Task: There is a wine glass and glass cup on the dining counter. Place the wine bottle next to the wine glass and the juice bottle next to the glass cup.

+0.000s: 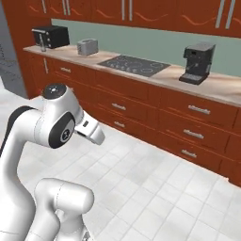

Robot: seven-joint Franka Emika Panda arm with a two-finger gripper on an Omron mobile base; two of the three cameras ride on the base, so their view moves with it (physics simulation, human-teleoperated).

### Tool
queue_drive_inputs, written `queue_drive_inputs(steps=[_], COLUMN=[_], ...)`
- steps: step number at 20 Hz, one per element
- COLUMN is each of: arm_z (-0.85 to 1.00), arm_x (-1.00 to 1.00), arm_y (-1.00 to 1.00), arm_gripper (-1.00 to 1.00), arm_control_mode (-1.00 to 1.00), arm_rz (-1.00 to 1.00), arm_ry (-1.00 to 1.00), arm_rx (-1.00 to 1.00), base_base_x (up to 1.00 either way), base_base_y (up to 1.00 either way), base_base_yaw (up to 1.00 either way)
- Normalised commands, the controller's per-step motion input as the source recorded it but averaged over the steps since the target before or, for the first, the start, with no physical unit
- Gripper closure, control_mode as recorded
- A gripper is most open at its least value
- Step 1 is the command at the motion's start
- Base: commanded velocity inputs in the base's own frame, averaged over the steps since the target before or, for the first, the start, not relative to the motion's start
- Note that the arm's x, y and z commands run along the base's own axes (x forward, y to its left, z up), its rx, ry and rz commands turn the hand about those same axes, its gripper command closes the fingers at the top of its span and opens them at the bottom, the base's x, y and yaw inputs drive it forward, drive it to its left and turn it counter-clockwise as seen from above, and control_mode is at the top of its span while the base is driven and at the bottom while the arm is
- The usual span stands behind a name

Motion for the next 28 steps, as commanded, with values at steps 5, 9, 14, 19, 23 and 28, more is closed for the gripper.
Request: queue_drive_inputs(steps=[5, 9, 14, 19, 23, 28], arm_z=[0.00, 0.00, 0.00, 0.00, 0.00, 0.00], arm_x=[0.00, 0.00, 0.00, 0.00, 0.00, 0.00], arm_y=[0.00, 0.00, 0.00, 0.00, 0.00, 0.00], arm_gripper=[-1.00, -1.00, -1.00, -1.00, -1.00, -1.00], arm_control_mode=[1.00, 1.00, 1.00, 1.00, 1.00, 1.00], arm_rz=[0.00, 0.00, 0.00, 0.00, 0.00, 0.00], arm_ry=[0.00, 0.00, 0.00, 0.00, 0.00, 0.00], arm_rx=[0.00, 0.00, 0.00, 0.00, 0.00, 0.00], base_base_x=[0.79, 0.77, 0.65, 0.44, 0.48, 0.49], base_base_y=[-0.12, -0.09, -0.01, 0.02, 0.08, 0.05], base_base_yaw=[0.27, 0.29, 0.35, 0.50, 0.51, 0.51])
